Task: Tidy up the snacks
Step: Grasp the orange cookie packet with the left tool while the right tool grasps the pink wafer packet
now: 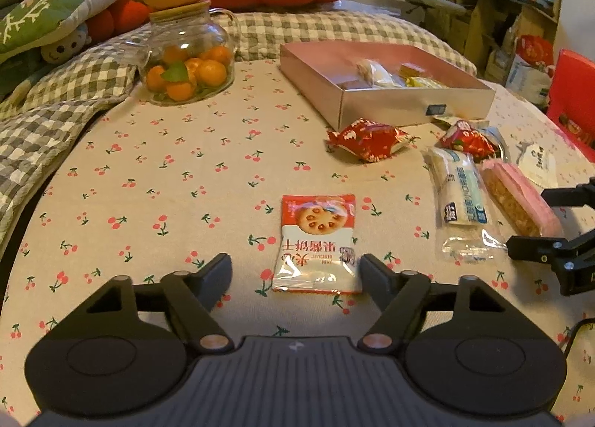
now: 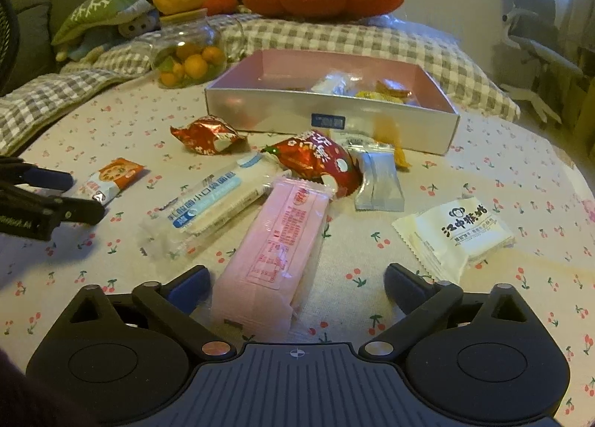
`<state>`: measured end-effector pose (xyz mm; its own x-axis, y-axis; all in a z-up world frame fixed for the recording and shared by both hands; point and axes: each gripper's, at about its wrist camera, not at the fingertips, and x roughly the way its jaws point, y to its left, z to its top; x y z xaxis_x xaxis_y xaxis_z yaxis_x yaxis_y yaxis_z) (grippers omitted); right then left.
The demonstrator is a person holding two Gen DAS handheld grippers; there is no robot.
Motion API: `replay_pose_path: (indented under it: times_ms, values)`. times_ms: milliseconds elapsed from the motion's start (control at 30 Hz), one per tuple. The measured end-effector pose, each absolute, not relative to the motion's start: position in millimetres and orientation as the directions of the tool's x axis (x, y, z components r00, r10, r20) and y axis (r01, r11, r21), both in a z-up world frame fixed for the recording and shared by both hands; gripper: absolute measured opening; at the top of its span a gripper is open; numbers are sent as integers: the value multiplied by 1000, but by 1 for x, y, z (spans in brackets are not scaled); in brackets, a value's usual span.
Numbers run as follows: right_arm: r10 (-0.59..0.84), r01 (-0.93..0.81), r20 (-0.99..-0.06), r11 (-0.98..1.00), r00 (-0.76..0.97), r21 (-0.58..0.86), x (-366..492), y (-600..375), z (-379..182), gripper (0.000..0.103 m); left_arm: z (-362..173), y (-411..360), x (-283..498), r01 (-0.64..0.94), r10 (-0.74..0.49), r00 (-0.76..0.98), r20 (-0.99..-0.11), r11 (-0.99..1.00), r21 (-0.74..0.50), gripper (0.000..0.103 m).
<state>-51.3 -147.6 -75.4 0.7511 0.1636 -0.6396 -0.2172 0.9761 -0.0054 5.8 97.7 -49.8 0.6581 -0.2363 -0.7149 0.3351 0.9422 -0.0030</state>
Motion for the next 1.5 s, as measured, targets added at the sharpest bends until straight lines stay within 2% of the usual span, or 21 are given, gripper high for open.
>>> replay_pose_path:
  times_ms: [233,400,500,867,1200,1233,1300,1467,1500]
  values:
    - [185,-240,-620,971,763,-6,-53,-141,-71,70,-49,97,7,333,-239,664,-709,943,-6,51]
    - [192,-249,-611,969,768,-8,-53,-139,-69,43,-48,96,8,335,-240,665,-708,942,-4,47]
    - [196,-246,-613,969,766,3,-53,-140,-66,35,-46,96,9,328,-242,659,-712,944,-17,45]
    - [222,-242,-631,969,743,56,-50,-142,-55,31,-40,92,10,326,-254,640,-725,944,-43,43]
    - [260,-196,-649,966,715,171,-42,-153,-35,31,-28,89,14,310,-276,630,-726,946,-90,42]
    - [263,-193,-650,965,713,179,-40,-153,-33,31,-27,89,15,308,-278,628,-727,947,-96,38]
    - [273,-183,-651,962,708,204,-38,-156,-28,31,-25,87,18,318,-291,606,-741,942,-109,4]
    - [290,-164,-645,954,707,249,-31,-161,-17,31,-26,81,22,334,-282,583,-762,938,-92,5]
    - [289,-161,-646,954,707,252,-30,-162,-16,31,-28,80,22,341,-280,575,-768,936,-87,8]
